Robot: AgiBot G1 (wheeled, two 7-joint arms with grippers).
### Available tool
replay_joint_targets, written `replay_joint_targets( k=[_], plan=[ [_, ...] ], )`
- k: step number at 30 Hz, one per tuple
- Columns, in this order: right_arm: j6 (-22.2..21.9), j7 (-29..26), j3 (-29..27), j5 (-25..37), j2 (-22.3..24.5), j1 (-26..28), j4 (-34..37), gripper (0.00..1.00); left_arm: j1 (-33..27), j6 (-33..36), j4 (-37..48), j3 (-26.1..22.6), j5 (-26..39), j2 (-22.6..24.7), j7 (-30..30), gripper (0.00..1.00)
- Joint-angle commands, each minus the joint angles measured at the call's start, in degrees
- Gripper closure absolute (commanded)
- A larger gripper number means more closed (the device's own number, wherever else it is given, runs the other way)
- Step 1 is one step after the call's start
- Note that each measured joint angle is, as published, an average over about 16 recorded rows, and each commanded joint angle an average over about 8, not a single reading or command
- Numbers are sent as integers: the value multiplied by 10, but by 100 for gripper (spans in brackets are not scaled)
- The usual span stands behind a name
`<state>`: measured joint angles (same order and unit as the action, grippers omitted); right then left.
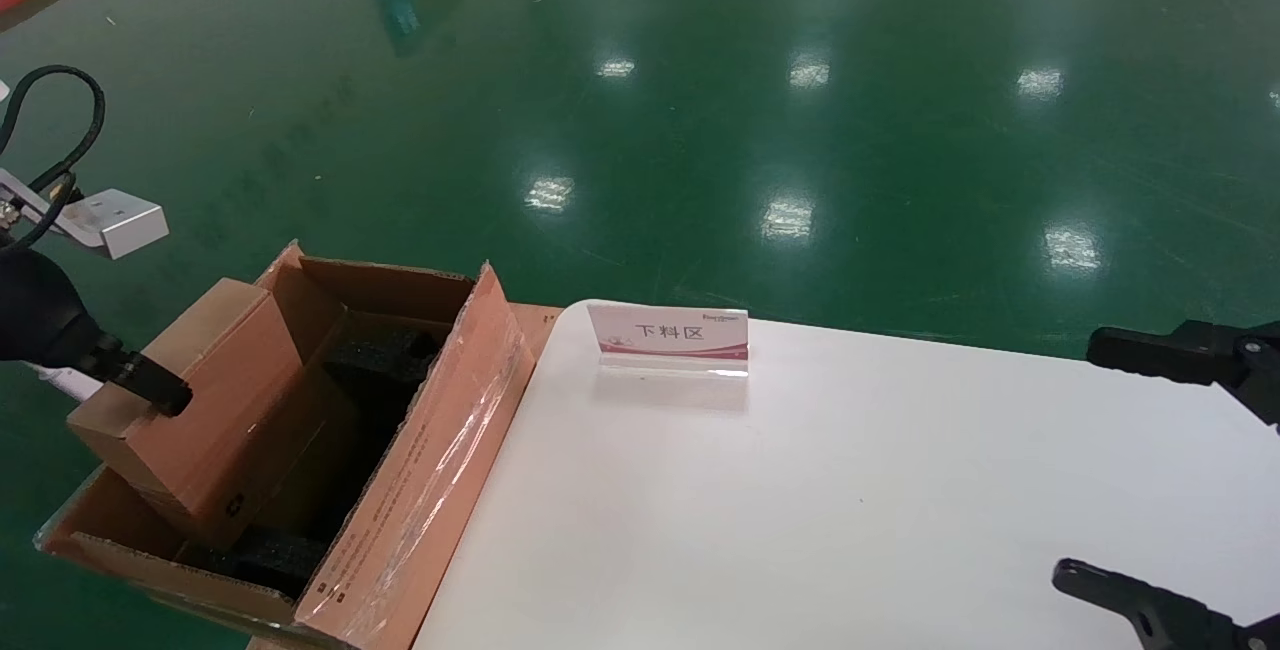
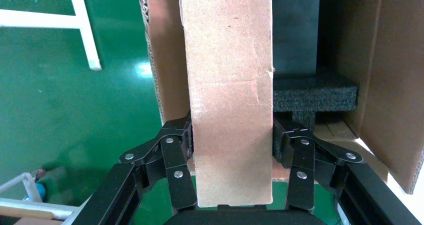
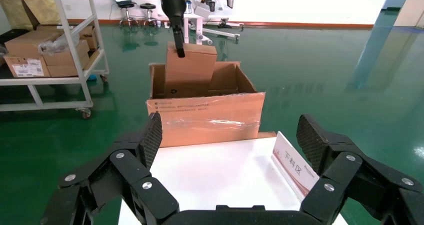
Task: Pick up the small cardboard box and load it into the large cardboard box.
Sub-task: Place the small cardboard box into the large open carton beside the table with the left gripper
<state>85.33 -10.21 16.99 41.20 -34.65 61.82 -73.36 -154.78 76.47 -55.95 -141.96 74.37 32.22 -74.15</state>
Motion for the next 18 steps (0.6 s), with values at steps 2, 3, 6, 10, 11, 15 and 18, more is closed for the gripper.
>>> replay_joint_targets(
  k=[2, 3, 6, 10, 11, 15, 18],
  plan=[
    [0, 0, 0, 0, 0, 0, 0, 0, -3, -8, -12, -2, 8, -2, -14, 100],
    [0, 0, 0, 0, 0, 0, 0, 0, -3, -11, -15, -3, 11, -2, -18, 100],
    [0, 0, 0, 0, 0, 0, 0, 0, -3, -19, -23, -4, 17, -1, -29, 100],
    [0, 0, 0, 0, 0, 0, 0, 0, 0, -28, -29, -4, 20, 1, -40, 100],
    [0, 0, 0, 0, 0, 0, 0, 0, 1, -30, -30, -4, 21, 1, -43, 100],
    [0, 0, 0, 0, 0, 0, 0, 0, 4, -38, -34, -4, 23, 2, -50, 100],
    [0, 0, 1, 0, 0, 0, 0, 0, 9, -46, -38, -5, 26, 2, -56, 100]
  ],
)
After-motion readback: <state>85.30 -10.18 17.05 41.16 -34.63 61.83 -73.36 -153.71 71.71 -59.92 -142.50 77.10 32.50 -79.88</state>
